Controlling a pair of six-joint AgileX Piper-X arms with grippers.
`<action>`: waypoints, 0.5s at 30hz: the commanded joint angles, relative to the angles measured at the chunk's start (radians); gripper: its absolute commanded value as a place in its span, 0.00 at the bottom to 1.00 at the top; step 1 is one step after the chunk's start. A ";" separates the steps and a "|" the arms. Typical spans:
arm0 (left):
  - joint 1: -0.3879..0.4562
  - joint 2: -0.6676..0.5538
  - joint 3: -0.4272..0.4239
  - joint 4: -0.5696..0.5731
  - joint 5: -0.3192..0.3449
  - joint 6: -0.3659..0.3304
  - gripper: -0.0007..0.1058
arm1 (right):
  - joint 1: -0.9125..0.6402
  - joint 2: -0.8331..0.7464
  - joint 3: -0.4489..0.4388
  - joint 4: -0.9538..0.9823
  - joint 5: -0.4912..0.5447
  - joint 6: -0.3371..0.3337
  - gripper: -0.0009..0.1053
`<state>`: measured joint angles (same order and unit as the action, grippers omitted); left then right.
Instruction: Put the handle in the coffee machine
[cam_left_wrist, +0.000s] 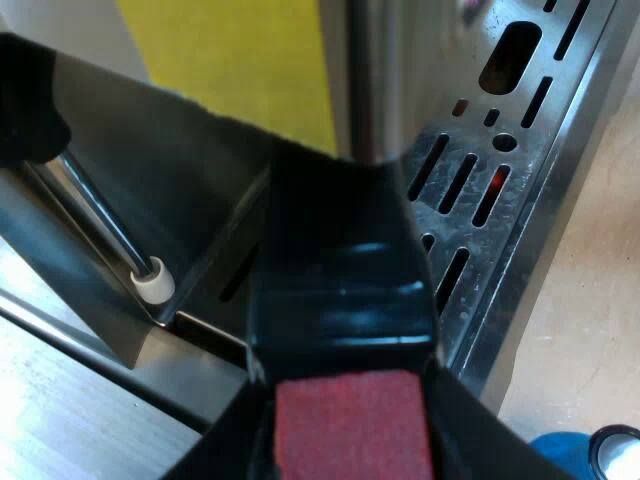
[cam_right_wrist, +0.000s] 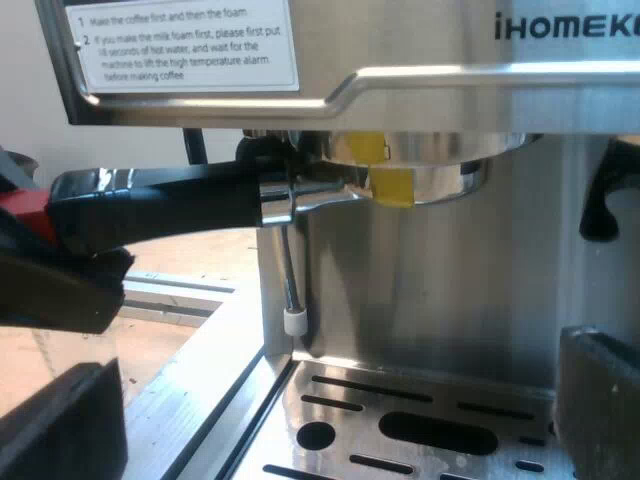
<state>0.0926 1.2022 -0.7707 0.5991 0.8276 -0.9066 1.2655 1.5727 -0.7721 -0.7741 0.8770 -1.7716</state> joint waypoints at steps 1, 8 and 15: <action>0.000 -0.030 -0.018 -0.036 0.075 0.007 0.01 | -0.006 -0.001 0.000 0.015 -0.007 0.001 0.83; 0.000 -0.030 -0.018 -0.036 0.075 0.005 0.01 | -0.006 0.005 0.000 0.121 -0.068 0.001 0.83; 0.000 -0.030 -0.018 -0.036 0.075 0.005 0.01 | -0.006 0.090 -0.009 0.085 -0.068 0.001 0.80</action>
<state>0.0926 1.2001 -0.7707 0.5991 0.8276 -0.9066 1.2638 1.6554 -0.7740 -0.6700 0.8127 -1.7649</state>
